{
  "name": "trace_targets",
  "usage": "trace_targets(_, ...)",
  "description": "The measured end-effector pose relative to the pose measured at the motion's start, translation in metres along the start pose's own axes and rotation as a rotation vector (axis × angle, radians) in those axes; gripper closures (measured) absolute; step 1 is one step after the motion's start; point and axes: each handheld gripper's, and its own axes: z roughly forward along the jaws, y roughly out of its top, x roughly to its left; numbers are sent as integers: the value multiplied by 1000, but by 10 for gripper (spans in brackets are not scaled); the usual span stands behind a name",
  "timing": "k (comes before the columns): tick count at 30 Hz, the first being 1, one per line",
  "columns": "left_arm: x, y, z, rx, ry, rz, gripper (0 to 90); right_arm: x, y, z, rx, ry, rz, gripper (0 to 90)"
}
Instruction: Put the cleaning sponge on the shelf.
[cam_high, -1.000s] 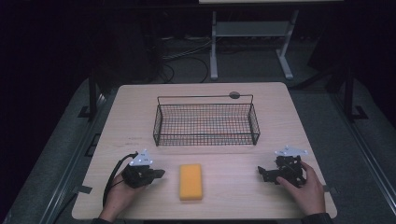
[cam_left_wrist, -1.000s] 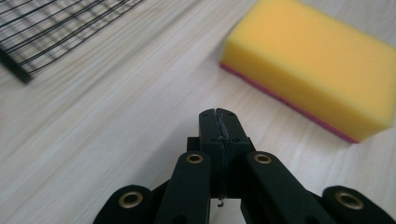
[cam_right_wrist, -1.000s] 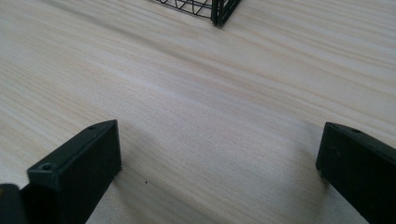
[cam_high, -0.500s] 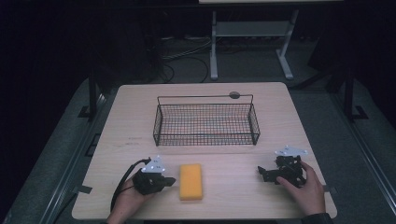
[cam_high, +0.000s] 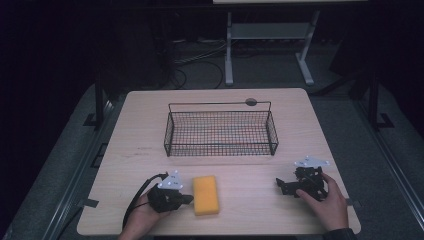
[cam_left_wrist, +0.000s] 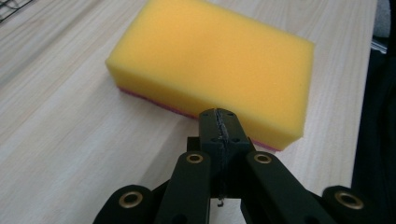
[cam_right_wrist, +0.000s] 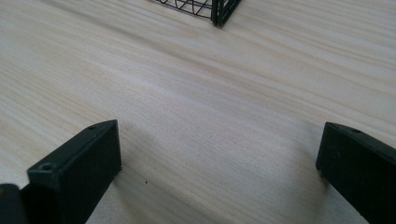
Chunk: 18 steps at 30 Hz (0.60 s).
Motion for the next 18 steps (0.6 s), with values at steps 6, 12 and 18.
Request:
trace_targets(6, -8, 5, 7, 1, -27, 18, 896, 0, 0, 0, 0, 0, -1, 0)
trace_targets(12, -13, 10, 12, 8, -38, 38, 896, 0, 0, 0, 0, 0, 0, 0)
trace_targets(18, -5, 14, 1, -30, -25, 23, 896, 0, 0, 0, 0, 0, 0, 0)
